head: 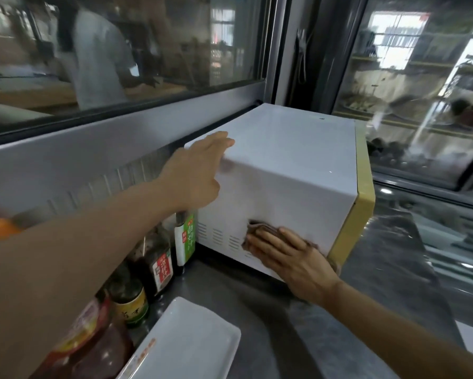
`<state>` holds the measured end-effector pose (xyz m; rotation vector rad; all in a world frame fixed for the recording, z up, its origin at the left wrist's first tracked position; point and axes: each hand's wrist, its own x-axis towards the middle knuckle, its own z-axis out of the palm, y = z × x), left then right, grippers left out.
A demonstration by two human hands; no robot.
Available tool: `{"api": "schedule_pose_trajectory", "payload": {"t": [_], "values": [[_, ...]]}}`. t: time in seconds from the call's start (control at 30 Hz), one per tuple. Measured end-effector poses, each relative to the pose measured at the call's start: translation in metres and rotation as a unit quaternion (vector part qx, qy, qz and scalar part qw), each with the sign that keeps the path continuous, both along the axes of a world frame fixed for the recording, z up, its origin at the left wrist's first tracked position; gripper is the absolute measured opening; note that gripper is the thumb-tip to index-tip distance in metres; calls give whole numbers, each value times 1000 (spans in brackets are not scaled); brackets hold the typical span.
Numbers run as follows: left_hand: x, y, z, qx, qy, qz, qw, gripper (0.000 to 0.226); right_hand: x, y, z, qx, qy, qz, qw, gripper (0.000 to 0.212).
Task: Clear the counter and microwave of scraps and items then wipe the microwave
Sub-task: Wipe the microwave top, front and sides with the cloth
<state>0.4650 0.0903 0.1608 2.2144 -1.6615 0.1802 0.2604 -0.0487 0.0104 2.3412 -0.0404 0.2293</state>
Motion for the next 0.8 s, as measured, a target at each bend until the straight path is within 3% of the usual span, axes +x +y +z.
{"api": "schedule_pose_trajectory", "payload": {"t": [0.1, 0.23, 0.3, 0.4, 0.47, 0.7, 0.8], "values": [[23, 1, 14, 67, -23, 57, 996, 69, 5, 0, 42, 37, -118, 18, 992, 52], [37, 5, 11, 129, -54, 50, 989, 68, 37, 6, 78, 54, -247, -8, 967, 57], [39, 8, 8, 114, -48, 27, 992, 69, 49, 7, 56, 45, -216, -2, 975, 59], [43, 12, 7, 115, -45, 12, 992, 74, 51, 7, 3, 17, -63, 27, 998, 59], [45, 12, 8, 121, -56, 9, 991, 76, 46, 11, -10, 6, -17, 21, 1000, 59], [47, 14, 19, 141, -75, 1, 987, 92, 62, 13, 67, 40, -209, -3, 977, 62], [49, 11, 18, 138, -84, 0, 987, 94, 77, 16, 52, 45, -215, 1, 976, 60]]}}
